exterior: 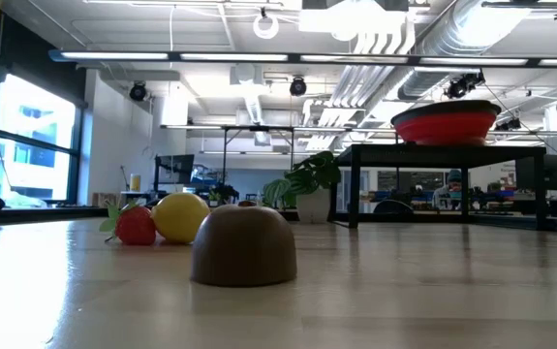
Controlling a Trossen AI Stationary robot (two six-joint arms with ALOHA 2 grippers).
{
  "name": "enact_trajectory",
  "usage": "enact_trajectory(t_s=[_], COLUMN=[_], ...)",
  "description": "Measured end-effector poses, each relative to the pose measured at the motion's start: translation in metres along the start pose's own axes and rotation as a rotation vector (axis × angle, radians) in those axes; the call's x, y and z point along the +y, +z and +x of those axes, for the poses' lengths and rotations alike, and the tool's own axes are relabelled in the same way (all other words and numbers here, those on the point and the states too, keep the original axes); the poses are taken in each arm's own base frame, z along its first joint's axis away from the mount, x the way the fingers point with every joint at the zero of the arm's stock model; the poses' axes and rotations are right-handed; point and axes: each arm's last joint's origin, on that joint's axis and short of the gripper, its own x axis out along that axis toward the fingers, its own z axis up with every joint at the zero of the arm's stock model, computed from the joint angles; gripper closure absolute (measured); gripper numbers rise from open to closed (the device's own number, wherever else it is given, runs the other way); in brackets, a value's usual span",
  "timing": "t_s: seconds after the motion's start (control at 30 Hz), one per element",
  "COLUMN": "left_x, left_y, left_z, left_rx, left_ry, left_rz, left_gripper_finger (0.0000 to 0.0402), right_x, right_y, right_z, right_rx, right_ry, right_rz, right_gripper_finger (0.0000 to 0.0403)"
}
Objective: Pick & Place Fruit
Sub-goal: Put the brown kiwi into the red strainer bowl
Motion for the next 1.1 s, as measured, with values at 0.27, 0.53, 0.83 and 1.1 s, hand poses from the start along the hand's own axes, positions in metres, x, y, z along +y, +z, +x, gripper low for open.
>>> enact_trajectory(t_s=[0.27, 0.53, 0.83, 1.1], left_x=[0.0005, 0.0007, 0.0007, 0.0007], left_y=[-0.0027, -0.0032, -0.0032, -0.003], left_z=[-0.0001, -0.0002, -0.0002, -0.0002], left_rx=[0.026, 0.031, 0.031, 0.029], left_ry=[0.005, 0.01, 0.011, 0.011], left_rz=[-0.014, -0.022, -0.022, -0.021], left_gripper_finger=[0.0183, 0.0183, 0.0183, 0.0183], right_x=[-0.0025, -0.0028, -0.0032, -0.0032], right_y=[-0.0035, -0.0018, -0.0022, -0.0024], right_z=[0.0115, 0.0113, 0.0114, 0.0113], right_rx=[-0.036, -0.053, -0.048, -0.046], right_ry=[0.04, 0.035, 0.03, 0.03], right_rz=[-0.034, -0.064, -0.049, -0.051], right_gripper_finger=[0.0046, 0.0065, 0.0135, 0.0168])
